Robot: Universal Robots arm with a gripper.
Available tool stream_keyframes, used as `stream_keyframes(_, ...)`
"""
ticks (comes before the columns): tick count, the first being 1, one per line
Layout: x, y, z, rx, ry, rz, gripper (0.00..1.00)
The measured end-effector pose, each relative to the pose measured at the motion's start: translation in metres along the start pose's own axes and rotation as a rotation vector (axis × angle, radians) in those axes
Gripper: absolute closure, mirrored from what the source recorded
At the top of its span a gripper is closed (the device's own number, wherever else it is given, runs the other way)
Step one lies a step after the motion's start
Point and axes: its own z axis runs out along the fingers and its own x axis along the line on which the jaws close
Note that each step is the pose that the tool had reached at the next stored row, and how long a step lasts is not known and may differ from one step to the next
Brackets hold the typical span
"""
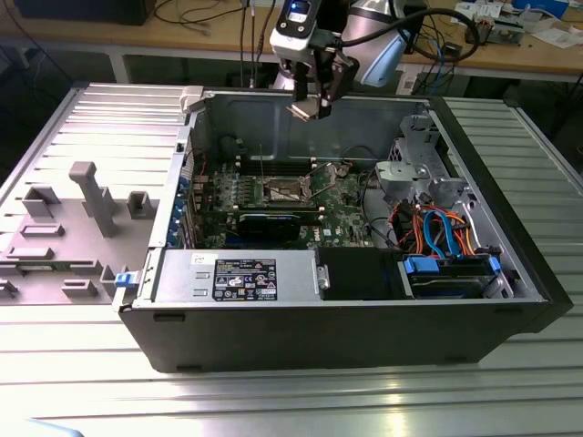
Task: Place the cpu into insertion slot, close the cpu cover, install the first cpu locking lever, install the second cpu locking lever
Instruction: 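Place the cpu into insertion slot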
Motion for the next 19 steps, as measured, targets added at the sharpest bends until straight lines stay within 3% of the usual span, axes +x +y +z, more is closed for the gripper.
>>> stream_keyframes(5,0.0000,0.0000,0.0001,-0.0009,-0.0043,0.048,0.45)
stream_keyframes(9,0.0000,0.0000,0.0003,-0.0022,-0.0100,0.114,0.45)
stream_keyframes(19,0.0000,0.0000,0.0004,-0.0023,-0.0102,0.116,0.45)
